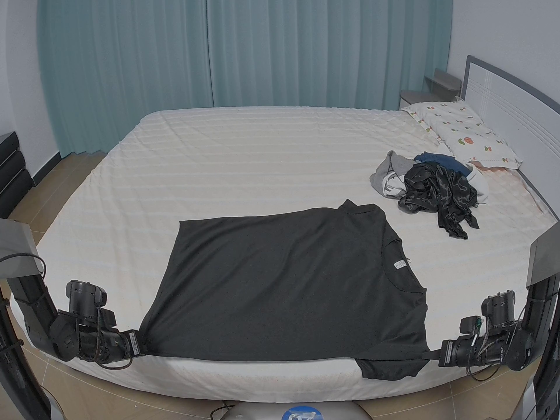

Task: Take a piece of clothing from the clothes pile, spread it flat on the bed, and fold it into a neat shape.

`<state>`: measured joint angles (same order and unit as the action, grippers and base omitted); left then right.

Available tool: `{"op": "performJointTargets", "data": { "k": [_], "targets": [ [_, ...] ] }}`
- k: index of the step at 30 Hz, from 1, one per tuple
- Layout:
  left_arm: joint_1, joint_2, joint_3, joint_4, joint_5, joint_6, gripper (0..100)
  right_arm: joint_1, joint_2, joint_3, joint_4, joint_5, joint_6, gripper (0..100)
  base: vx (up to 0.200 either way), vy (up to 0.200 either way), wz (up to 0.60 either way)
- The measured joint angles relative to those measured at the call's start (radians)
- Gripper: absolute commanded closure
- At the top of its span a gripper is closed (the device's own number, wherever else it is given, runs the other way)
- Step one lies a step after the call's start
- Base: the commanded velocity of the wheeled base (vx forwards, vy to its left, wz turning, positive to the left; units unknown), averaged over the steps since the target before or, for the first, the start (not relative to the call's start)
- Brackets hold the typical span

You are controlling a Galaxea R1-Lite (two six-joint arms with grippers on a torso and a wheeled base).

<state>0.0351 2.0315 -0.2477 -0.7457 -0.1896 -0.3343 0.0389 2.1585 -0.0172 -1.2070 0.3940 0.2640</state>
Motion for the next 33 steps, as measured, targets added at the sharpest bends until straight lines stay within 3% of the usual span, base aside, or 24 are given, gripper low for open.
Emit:
{"op": "performJointTargets", "data": {
  "k": [7, 33],
  "targets": [
    [-0.017, -0.002, 0.026, 0.069, 0.066, 0.087, 100, -0.024, -0.030, 0.000, 0.059, -0.026, -0.083, 100, 0.000, 0.000, 0.00],
    [-0.023, -0.150, 0.045, 0.357, 0.073, 0.251, 100, -0.035, -0.162, 0.000, 0.321, -0.076, -0.205, 100, 0.000, 0.000, 0.00]
  ]
}}
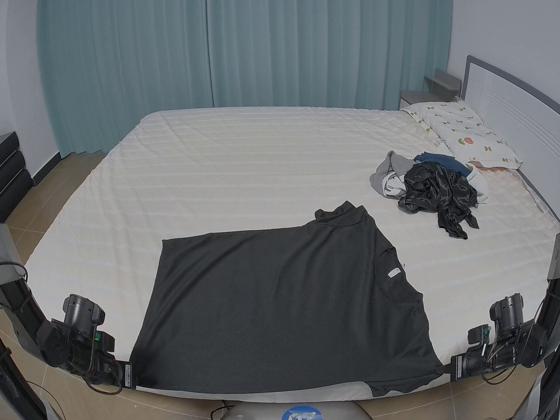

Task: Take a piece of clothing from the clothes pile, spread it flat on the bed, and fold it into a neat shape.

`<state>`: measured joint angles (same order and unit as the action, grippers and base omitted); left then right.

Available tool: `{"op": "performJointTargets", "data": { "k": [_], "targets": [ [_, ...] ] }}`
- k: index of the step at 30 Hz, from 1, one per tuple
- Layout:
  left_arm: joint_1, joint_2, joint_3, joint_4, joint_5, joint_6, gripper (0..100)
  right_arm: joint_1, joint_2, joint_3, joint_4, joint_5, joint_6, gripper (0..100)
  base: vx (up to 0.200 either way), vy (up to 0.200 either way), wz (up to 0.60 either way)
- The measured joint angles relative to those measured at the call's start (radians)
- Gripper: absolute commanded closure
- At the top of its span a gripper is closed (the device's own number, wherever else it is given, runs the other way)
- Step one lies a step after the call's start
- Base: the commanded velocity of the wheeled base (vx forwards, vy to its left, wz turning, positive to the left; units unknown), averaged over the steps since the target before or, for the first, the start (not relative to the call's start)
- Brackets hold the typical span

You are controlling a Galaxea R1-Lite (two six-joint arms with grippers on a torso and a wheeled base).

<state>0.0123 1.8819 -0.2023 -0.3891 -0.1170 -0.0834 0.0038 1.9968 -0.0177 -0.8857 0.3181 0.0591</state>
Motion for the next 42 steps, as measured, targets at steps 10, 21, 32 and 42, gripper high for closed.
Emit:
{"op": "performJointTargets", "data": {
  "k": [10, 21, 32, 42],
  "targets": [
    [0.000, -0.037, -0.009, 0.118, 0.018, 0.040, 100, -0.001, -0.029, 0.000, 0.059, -0.028, -0.037, 100, 0.000, 0.000, 0.00],
    [0.007, -0.080, -0.051, 0.125, 0.001, -0.026, 100, -0.011, -0.083, 0.000, 0.049, -0.021, -0.020, 100, 0.000, 0.000, 0.00],
    [0.011, -0.119, -0.145, 0.137, -0.055, -0.193, 100, -0.006, -0.133, -0.071, 0.044, 0.003, 0.109, 100, 0.000, 0.000, 0.00],
    [0.017, -0.108, -0.241, 0.137, -0.080, -0.365, 100, 0.022, -0.144, -0.229, 0.039, 0.002, 0.256, 100, 0.000, 0.000, 0.00]
  ]
}}
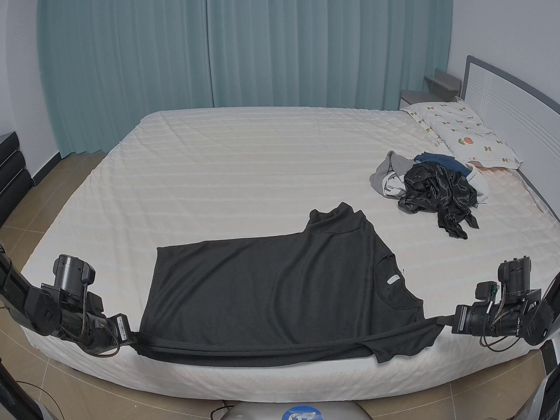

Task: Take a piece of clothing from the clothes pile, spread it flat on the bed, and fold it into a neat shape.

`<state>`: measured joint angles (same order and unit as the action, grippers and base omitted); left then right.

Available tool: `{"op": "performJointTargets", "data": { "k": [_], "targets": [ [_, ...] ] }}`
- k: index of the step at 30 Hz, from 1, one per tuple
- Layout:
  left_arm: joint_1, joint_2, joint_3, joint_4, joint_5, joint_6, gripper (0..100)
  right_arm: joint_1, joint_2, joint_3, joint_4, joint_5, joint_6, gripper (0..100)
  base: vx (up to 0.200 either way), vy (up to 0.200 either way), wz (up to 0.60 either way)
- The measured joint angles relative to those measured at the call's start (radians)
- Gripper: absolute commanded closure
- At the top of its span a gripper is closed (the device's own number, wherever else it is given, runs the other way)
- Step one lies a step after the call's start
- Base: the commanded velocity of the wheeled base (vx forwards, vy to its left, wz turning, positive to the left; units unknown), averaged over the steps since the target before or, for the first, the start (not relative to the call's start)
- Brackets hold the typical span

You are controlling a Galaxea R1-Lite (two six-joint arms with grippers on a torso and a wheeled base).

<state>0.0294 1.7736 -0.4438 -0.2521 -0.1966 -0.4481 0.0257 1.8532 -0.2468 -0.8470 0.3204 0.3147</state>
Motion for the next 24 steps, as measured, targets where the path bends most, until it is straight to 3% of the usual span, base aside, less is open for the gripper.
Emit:
{"op": "performJointTargets", "data": {
  "k": [6, 24],
  "targets": [
    [0.008, 0.017, -0.034, -0.005, -0.003, -0.033, 100, 0.024, 0.011, -0.061, 0.003, -0.005, 0.040, 100, 0.000, 0.000, 0.00],
    [0.014, 0.097, -0.100, -0.013, -0.022, -0.112, 100, 0.034, 0.122, -0.186, -0.002, -0.015, 0.049, 100, 0.000, 0.000, 0.00]
  ]
}}
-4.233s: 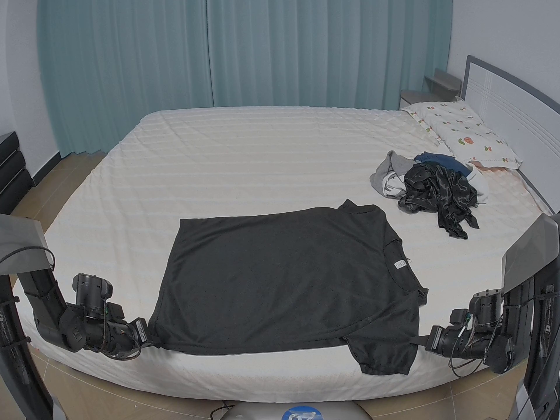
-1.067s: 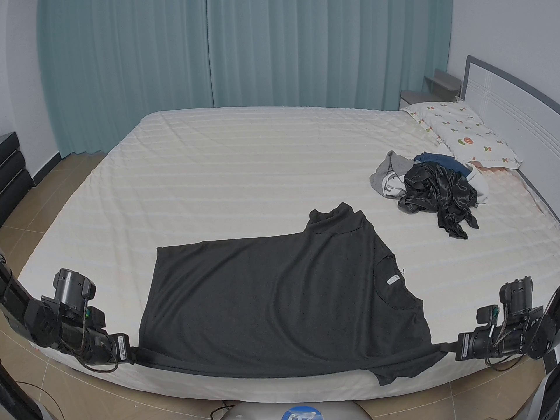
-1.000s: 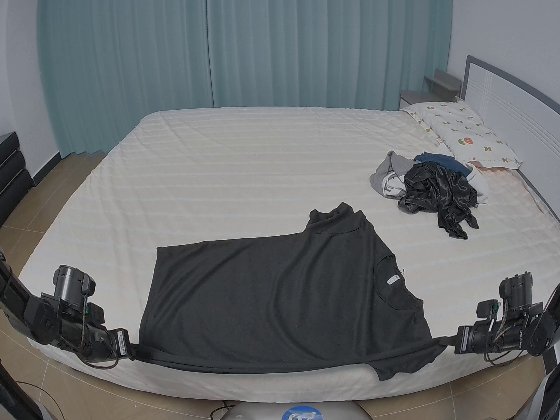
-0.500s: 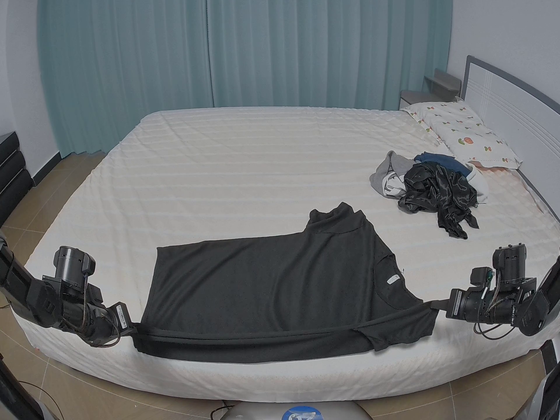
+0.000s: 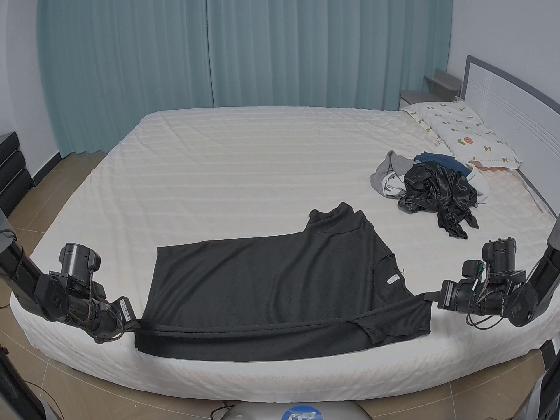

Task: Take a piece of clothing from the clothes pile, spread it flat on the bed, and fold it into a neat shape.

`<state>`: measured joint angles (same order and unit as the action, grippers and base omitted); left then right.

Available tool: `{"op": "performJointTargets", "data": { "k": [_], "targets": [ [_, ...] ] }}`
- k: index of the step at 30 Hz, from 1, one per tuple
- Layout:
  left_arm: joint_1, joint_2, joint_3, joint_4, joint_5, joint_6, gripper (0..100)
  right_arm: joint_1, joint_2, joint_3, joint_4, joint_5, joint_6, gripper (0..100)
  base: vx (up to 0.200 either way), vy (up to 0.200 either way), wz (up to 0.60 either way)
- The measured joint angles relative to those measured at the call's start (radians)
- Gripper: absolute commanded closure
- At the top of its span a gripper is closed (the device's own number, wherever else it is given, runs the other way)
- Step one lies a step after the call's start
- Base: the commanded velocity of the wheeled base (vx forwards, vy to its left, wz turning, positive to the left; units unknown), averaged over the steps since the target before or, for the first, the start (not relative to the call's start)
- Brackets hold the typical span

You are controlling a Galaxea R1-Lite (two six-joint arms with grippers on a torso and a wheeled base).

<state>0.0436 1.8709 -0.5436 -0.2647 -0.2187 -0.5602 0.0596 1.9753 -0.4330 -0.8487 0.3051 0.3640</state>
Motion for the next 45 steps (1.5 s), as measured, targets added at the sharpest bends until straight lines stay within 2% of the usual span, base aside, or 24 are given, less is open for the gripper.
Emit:
{"op": "performJointTargets", "data": {
  "k": [5, 13, 16, 24, 34, 38, 45],
  "targets": [
    [-0.003, 0.030, -0.041, -0.006, -0.014, -0.074, 100, 0.000, 0.042, -0.041, 0.000, -0.001, 0.001, 100, 0.000, 0.000, 0.00],
    [-0.007, 0.092, -0.083, -0.008, -0.015, -0.097, 100, 0.000, 0.099, -0.091, -0.001, -0.001, 0.005, 100, 0.000, 0.000, 0.00],
    [-0.007, 0.116, -0.105, -0.010, -0.014, -0.134, 100, 0.000, 0.119, -0.106, -0.001, -0.001, 0.009, 100, 0.000, 0.000, 0.00],
    [-0.010, 0.188, -0.146, -0.130, -0.001, -0.249, 100, 0.000, 0.165, -0.140, -0.002, 0.000, 0.018, 100, 0.000, 0.000, 0.00],
    [-0.010, 0.239, -0.153, -0.148, 0.005, -0.271, 100, 0.016, 0.207, -0.179, -0.018, -0.001, 0.062, 100, 0.000, 0.000, 0.00],
    [-0.010, 0.248, -0.161, -0.148, 0.005, -0.294, 100, 0.019, 0.230, -0.196, -0.032, -0.031, 0.067, 100, 0.000, 0.000, 0.00],
    [-0.010, 0.255, -0.173, -0.148, 0.006, -0.309, 100, 0.020, 0.265, -0.228, -0.056, -0.043, 0.137, 100, 0.000, 0.000, 0.00]
  ]
}}
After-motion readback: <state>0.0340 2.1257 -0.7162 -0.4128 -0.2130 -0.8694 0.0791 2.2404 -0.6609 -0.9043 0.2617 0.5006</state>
